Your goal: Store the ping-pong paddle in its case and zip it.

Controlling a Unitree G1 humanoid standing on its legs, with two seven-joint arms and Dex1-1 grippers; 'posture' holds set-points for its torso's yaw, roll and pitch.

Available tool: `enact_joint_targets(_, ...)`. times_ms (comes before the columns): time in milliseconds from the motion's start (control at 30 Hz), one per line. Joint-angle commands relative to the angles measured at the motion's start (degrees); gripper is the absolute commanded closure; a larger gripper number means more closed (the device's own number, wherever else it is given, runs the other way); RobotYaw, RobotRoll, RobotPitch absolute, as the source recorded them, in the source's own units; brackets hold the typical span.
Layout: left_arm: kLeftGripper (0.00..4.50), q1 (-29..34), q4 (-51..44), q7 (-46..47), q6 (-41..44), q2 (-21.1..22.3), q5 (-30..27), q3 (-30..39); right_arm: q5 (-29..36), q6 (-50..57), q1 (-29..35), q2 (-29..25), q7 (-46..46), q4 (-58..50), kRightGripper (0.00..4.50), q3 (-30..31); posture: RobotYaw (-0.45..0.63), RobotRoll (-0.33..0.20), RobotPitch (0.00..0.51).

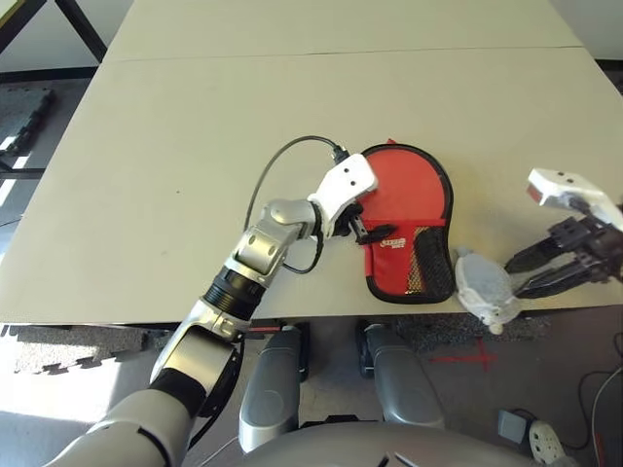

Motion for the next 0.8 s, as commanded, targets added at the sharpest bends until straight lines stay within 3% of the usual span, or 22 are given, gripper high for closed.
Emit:
enact_joint_targets(33,0.0,-1.11,-4.85,1.87,4.83,0.63,-5.21,6.36,-2.54,0.77,-3.27,5.37,0.18,9.27,0.02,-4.6,-0.04,0.0,0.228)
enact_joint_targets(200,0.0,-2.9,-3.77,10.09,4.13,1.67,-8.07,18.17,-2.81,-3.02,-7.79,19.69,-12.53,24.6,0.02,-21.04,-0.01,0.0,0.227)
enact_joint_targets(400,0.0,-2.79,3.62,23.46,-4.77,3.85,-4.64,28.45,-5.45,-14.81,-9.35,30.02,-33.94,33.85,0.02,-36.75,0.04,0.0,0.222)
enact_joint_targets(633,0.0,-0.15,15.06,38.5,-23.07,5.52,-0.55,37.69,-11.11,-30.91,-8.33,36.06,-59.56,45.06,0.02,-46.89,0.07,0.0,0.215)
enact_joint_targets(800,0.0,1.51,20.97,42.46,-32.41,6.73,0.33,39.47,-14.03,-37.13,-7.09,37.01,-68.43,50.05,0.02,-50.33,0.08,0.0,0.215)
